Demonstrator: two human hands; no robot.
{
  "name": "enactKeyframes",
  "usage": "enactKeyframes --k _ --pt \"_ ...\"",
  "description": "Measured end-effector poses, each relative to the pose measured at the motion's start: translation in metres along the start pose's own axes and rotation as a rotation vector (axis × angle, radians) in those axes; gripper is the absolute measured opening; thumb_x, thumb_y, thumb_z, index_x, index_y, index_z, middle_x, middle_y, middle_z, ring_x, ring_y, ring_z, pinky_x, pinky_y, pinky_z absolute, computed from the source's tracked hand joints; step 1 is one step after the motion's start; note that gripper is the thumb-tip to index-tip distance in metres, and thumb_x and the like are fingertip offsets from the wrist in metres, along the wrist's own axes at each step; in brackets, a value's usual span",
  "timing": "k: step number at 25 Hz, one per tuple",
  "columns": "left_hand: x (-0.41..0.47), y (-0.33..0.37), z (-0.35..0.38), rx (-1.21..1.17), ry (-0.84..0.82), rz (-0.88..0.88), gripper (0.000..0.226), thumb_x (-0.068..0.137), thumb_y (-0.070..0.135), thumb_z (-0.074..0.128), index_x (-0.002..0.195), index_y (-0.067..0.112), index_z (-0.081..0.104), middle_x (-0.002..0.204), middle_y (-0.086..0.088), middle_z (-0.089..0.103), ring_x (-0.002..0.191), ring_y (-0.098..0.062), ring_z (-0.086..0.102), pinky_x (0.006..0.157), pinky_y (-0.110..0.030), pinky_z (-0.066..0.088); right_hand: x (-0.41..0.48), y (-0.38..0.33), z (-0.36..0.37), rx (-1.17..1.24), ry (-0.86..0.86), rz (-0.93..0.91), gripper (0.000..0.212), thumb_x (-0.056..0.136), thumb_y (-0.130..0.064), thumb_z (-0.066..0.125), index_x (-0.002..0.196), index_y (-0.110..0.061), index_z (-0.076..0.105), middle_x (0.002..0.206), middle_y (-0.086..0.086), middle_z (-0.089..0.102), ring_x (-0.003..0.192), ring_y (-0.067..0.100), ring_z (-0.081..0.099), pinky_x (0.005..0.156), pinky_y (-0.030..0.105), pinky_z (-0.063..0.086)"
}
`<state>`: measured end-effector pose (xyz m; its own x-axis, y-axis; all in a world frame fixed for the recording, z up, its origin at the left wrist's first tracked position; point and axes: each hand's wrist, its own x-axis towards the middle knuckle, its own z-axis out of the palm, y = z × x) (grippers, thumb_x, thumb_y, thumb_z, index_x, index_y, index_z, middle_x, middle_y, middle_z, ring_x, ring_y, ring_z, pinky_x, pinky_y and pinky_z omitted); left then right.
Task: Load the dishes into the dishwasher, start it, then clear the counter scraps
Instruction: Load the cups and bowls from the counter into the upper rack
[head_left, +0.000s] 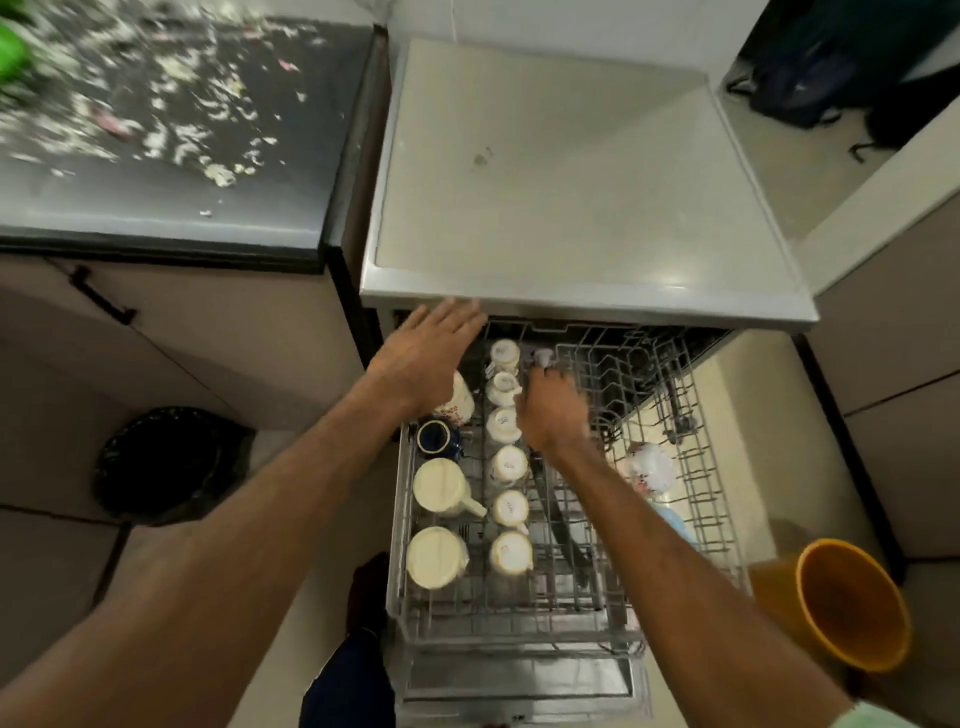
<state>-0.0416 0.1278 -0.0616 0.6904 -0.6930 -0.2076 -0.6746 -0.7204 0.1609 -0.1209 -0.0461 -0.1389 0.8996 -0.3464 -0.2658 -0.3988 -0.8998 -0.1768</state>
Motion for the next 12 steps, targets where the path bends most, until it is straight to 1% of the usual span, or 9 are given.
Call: enactKeyframes --k 2,4,6,9,12 --pt "-0.048 0.015 0.002 -0.005 -0.061 -0.07 0.085 0.09 0.008 0.052 0.158 0.024 0.004 0.166 0.006 0.001 0.153 -0.015 0.001 0.124 -0.041 0.01 -0.045 -0.012 -0.028 0.0 0.006 -0.07 0.044 0.098 -0.028 0.052 0.137 -0.01 0.046 0.139 0.013 0.051 0.13 0.031 0.044 0.103 0.05 0.044" --pt "-0.089 0.024 -0.006 -0.071 -0.074 -0.16 0.078 0.095 0.022 0.053 0.158 0.024 0.007 0.166 0.007 0.001 0.153 -0.015 0.004 0.123 -0.042 0.015 -0.085 -0.03 -0.053 -0.004 -0.003 -0.145 0.041 0.1 -0.031 0.05 0.136 -0.01 0.046 0.139 0.013 0.051 0.13 0.032 0.044 0.102 0.048 0.044" --pt "-0.119 0.029 -0.025 -0.137 -0.024 -0.227 0.077 0.094 0.029 0.054 0.158 0.023 0.011 0.166 0.007 0.003 0.152 -0.016 0.007 0.121 -0.042 0.016 -0.117 -0.053 -0.078 -0.009 0.02 -0.237 0.039 0.1 -0.031 0.05 0.133 -0.011 0.047 0.136 0.012 0.053 0.128 0.032 0.046 0.101 0.046 0.045" --pt "-0.149 0.027 -0.067 -0.163 0.083 -0.279 0.077 0.093 0.028 0.054 0.158 0.021 0.013 0.166 0.005 0.005 0.152 -0.018 0.01 0.121 -0.044 0.017 -0.149 -0.094 -0.117 -0.02 0.082 -0.376 0.044 0.099 -0.032 0.049 0.138 -0.011 0.045 0.137 0.01 0.052 0.129 0.03 0.045 0.101 0.044 0.044" --pt "-0.179 0.009 -0.105 -0.151 0.18 -0.306 0.073 0.096 0.032 0.051 0.158 0.018 0.014 0.166 0.002 0.009 0.152 -0.02 0.013 0.121 -0.047 0.02 -0.164 -0.136 -0.149 0.014 0.158 -0.458 0.039 0.098 -0.033 0.05 0.132 -0.015 0.05 0.131 0.007 0.055 0.123 0.029 0.048 0.097 0.044 0.045"
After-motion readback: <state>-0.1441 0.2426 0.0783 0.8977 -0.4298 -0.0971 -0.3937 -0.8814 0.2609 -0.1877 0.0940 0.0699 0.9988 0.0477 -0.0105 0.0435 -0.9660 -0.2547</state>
